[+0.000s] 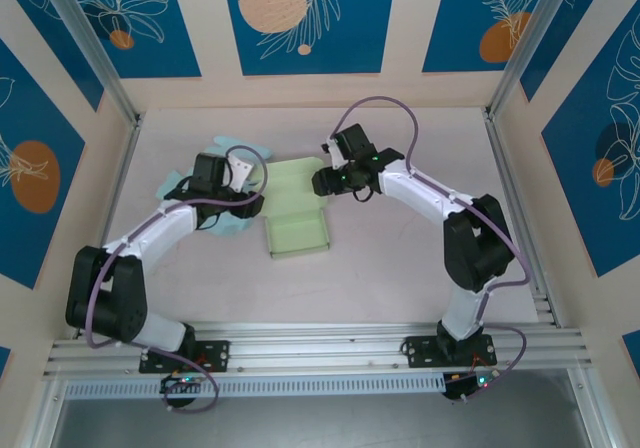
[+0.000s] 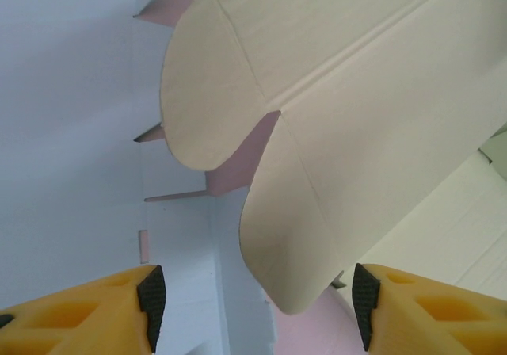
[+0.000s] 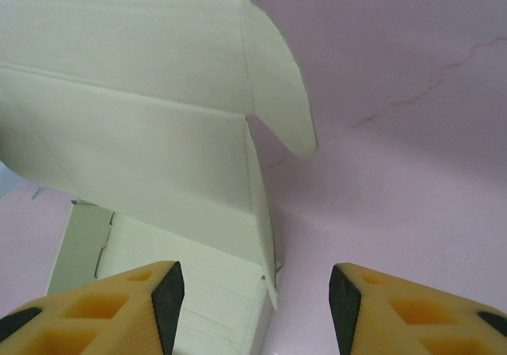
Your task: Fold the paper box
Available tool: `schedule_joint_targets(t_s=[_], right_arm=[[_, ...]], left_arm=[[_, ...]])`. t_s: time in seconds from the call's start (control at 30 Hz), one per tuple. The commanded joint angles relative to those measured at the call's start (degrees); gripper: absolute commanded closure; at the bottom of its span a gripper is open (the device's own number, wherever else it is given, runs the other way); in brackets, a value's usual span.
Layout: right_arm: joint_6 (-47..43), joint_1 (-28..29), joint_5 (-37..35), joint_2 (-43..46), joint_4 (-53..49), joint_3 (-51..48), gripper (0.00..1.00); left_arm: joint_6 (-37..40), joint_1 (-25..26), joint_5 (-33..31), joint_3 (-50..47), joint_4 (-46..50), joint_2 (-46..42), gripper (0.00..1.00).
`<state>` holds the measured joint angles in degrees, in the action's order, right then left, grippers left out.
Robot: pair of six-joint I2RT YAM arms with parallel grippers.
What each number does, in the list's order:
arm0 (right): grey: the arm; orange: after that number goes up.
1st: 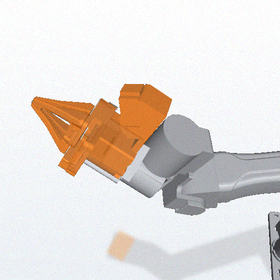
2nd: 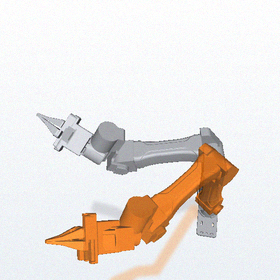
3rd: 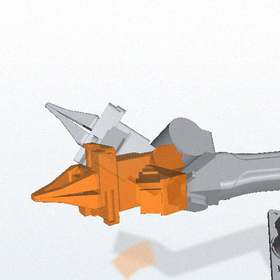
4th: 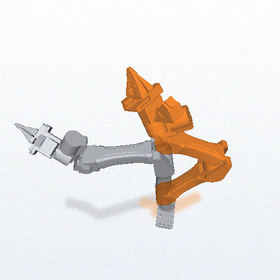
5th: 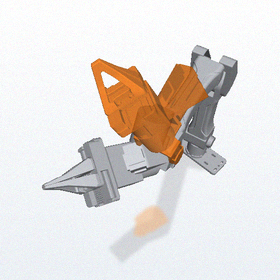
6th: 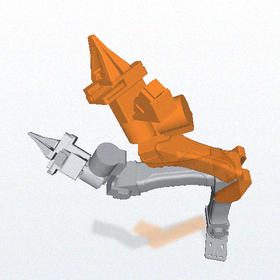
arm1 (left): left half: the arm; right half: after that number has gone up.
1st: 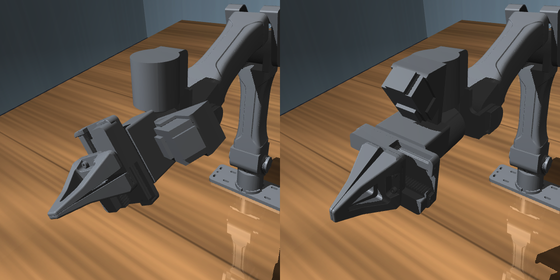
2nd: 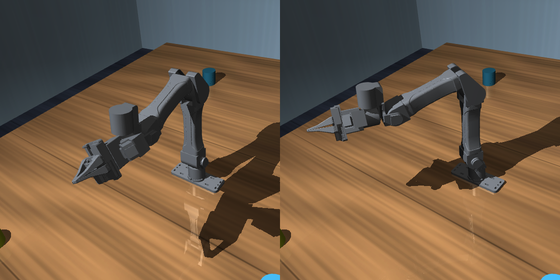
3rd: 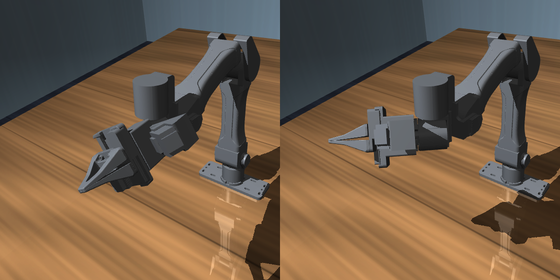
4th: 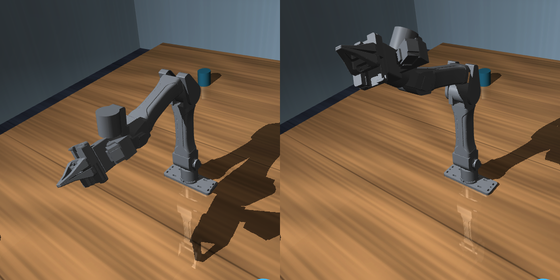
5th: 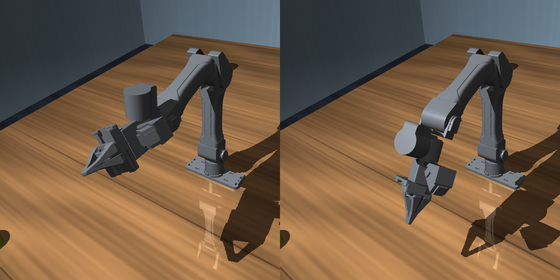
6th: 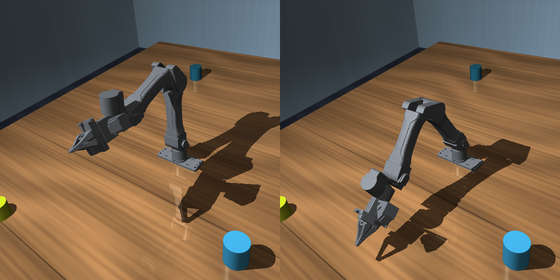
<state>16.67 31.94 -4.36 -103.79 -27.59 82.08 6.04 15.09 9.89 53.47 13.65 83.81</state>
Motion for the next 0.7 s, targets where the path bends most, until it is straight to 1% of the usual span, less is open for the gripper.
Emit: schedule_joint_targets(t_s=[0.0, 0.13, 0.2, 0.27, 0.4, 0.53, 0.63, 0.67], right_arm=[[-1.2, 0.0, 2.0, -2.0, 0.2, 2.8, 0.49], [-1.2, 0.0, 1.5, -3.6, 0.0, 4.1, 0.52], [-1.2, 0.1, 1.2, -4.3, -0.1, 4.6, 0.55], [-1.2, 0.2, 0.8, -4.9, -0.1, 5.1, 0.57], [-1.2, 0.5, 0.3, -5.9, 0.1, 5.8, 0.66], [-1.2, 0.8, -0.9, -6.8, 0.2, 6.6, 0.68], [-1.1, 1.0, -2.0, -7.2, 0.3, 6.9, 0.73], [-1.2, 1.1, -2.3, -7.2, 0.5, 6.9, 0.75]], left_arm=[[-1.2, -0.8, 1.6, 2.3, -1.5, 2.1, 0.41], [-1.9, -0.8, 1.8, 2.8, -2.5, 4.0, 0.47], [-2.4, -0.8, 2.4, 2.8, -3.5, 4.6, 0.54], [-2.7, -0.8, 2.9, 2.9, -4.1, 4.9, 0.58], [-3.1, -0.7, 3.7, 3.5, -4.6, 5.5, 0.65], [-3.6, -0.6, 4.6, 3.9, -5.0, 5.8, 0.67], [-4.2, -0.6, 4.9, 4.3, -5.2, 6.0, 0.69], [-4.4, -0.6, 5.0, 4.4, -5.2, 6.0, 0.72]])
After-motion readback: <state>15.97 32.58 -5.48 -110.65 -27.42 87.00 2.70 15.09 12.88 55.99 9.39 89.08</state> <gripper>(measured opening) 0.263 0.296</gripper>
